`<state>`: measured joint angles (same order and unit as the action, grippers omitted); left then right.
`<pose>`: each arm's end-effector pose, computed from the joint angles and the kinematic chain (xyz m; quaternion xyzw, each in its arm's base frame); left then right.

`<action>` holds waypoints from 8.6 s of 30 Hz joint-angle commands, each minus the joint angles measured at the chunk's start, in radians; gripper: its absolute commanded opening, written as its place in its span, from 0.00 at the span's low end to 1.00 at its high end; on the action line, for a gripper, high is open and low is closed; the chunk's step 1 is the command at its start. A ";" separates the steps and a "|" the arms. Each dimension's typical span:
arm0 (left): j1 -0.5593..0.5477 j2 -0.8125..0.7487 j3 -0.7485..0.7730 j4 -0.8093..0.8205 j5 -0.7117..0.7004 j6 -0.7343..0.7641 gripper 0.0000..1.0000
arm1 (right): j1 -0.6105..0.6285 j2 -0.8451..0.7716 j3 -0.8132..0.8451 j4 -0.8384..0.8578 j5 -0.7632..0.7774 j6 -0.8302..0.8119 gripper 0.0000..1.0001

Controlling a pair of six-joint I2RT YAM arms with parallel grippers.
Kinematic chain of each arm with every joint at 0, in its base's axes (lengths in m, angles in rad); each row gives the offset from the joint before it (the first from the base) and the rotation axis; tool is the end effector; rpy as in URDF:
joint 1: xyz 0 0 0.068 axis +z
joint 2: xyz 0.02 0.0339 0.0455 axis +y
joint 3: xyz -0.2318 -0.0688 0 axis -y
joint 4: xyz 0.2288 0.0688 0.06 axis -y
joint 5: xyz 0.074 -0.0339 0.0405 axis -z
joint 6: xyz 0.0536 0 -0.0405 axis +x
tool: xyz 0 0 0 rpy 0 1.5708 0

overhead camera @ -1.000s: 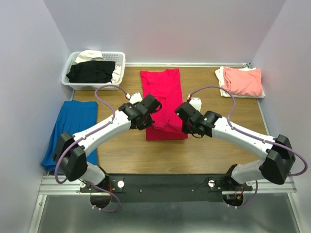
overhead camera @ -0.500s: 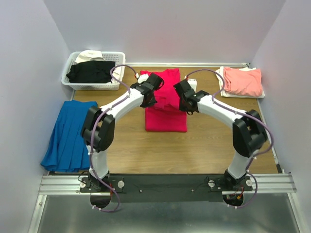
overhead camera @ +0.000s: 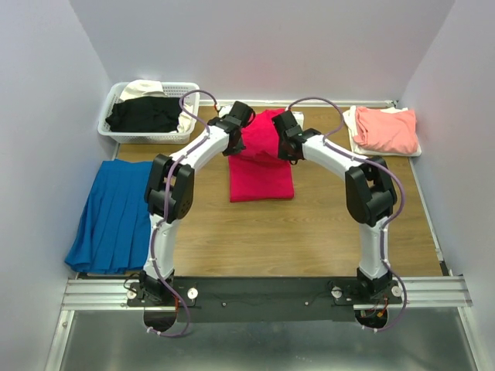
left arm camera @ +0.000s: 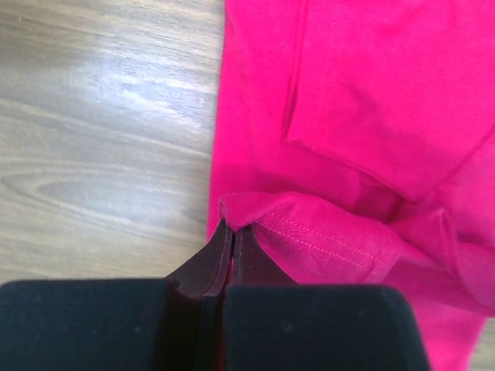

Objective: Fold and stack the t-shirts
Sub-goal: Fold the folded rectangular tshirt in 1/3 of the way, then grab one side of the 2/3 rectangular tshirt with both arms, then fold the long partially folded tshirt into a neat square, then put the neatly folded tshirt into the corner of the board with the right arm

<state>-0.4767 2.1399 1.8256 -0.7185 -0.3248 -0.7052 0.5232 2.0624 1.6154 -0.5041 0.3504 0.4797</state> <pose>0.4032 -0.1890 0.1879 -0.1511 0.9403 -0.0167 0.3046 0.3850 0.2009 0.1718 0.0327 0.9387 -0.0012 0.3431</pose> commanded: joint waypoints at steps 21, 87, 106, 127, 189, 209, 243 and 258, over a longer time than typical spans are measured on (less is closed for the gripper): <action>0.058 -0.256 -0.314 0.148 0.166 0.197 0.44 | -0.114 -0.186 -0.107 -0.024 -0.099 -0.063 0.62; 0.036 -0.491 -0.970 0.470 0.540 0.208 0.00 | -0.086 -0.442 -0.692 0.262 -0.577 -0.015 0.01; 0.032 -0.801 -0.821 0.206 0.489 0.205 0.00 | -0.072 -0.771 -0.626 0.036 -0.579 -0.001 0.01; 0.015 -0.738 -0.660 0.019 0.192 0.075 0.00 | -0.072 -0.728 -0.505 -0.039 -0.418 -0.049 0.01; 0.176 0.160 0.396 0.243 0.273 0.299 0.38 | -0.215 0.142 0.342 0.036 -0.195 -0.081 0.49; 0.159 -0.090 -0.075 0.267 0.293 0.358 0.33 | -0.209 -0.013 -0.055 0.168 -0.556 -0.049 0.78; 0.168 -0.350 -0.143 0.188 0.234 0.404 0.33 | -0.262 0.238 -0.115 0.415 -0.835 0.028 0.58; 0.176 -0.379 -0.150 0.168 0.224 0.404 0.33 | -0.284 0.202 -0.006 0.234 -0.589 -0.053 0.01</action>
<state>-0.3069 1.8027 1.6585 -0.5266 -0.0784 -0.3138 0.2520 2.2570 1.5433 -0.0319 -0.4599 0.5220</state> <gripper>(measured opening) 0.326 0.033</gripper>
